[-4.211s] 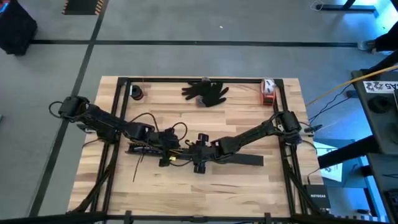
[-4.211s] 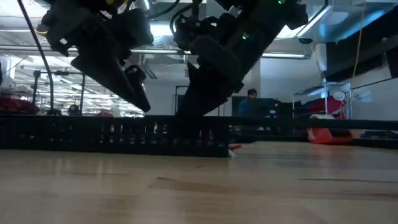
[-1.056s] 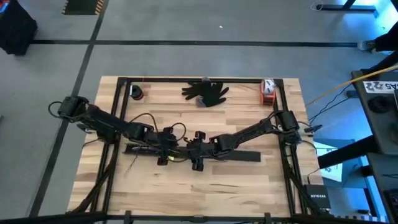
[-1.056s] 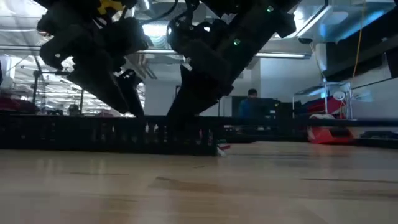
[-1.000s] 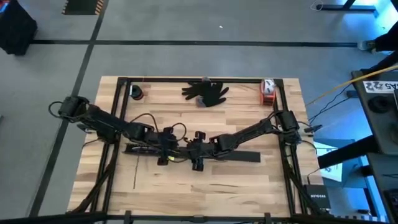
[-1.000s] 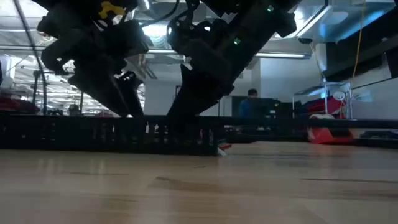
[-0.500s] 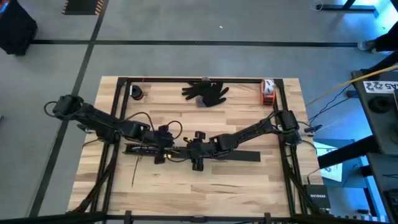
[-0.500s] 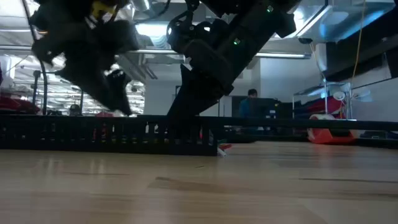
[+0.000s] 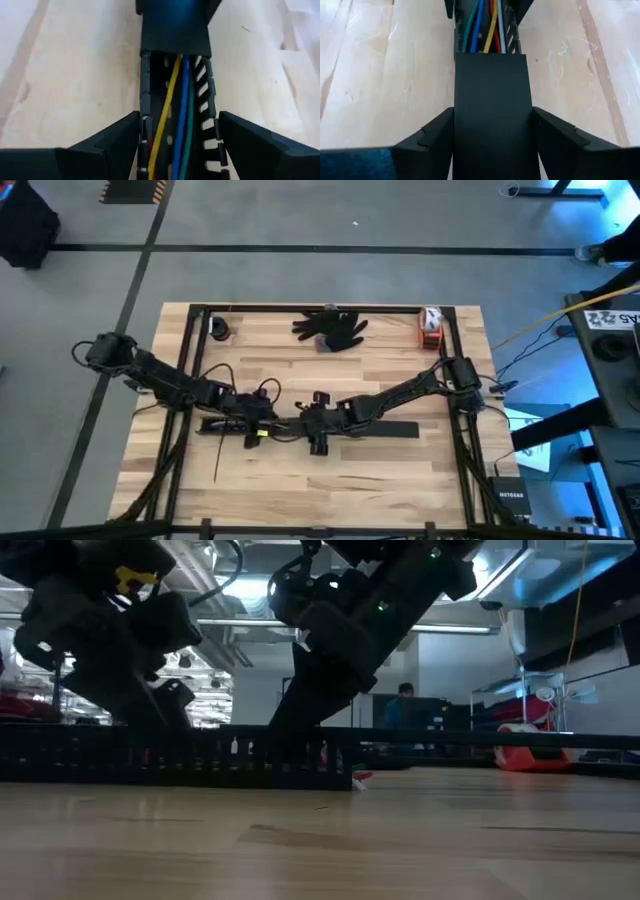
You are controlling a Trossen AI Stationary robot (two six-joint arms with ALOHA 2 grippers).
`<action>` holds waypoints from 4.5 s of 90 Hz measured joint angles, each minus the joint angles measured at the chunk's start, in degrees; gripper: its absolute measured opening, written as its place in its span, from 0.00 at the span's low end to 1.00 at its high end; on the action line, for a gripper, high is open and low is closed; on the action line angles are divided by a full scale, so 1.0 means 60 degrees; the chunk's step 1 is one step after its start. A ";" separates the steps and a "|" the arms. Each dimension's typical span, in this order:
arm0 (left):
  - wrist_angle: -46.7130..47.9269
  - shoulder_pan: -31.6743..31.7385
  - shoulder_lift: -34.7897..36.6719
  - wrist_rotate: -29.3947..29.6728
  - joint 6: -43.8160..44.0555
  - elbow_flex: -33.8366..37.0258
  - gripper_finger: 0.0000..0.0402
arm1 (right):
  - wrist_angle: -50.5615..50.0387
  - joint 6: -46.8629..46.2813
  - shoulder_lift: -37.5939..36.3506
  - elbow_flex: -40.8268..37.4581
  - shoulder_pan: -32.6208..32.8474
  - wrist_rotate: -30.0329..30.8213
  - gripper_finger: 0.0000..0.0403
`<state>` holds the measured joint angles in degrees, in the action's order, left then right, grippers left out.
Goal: Ziptie cables
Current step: Close the cable duct
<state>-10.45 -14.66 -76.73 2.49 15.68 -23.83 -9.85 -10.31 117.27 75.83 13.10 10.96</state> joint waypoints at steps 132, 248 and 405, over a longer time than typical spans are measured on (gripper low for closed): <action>-0.3138 -0.0193 -0.2390 -0.0240 -0.0071 -0.0226 0.69 | 0.0491 -0.0322 0.0020 0.0006 -0.0018 -0.1042 0.56; -0.1412 0.0008 -0.0639 0.0181 -0.0056 -0.0765 0.67 | 0.0663 0.0155 0.0233 0.0015 -0.0131 -0.0417 0.56; 0.2382 -0.0020 0.0080 0.1445 0.0030 -0.1082 0.67 | 0.1118 0.0369 0.0284 -0.0015 -0.0124 0.0018 0.56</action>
<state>3.85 -14.78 -76.25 11.16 15.86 -30.33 -3.14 -8.09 118.98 75.75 12.36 11.07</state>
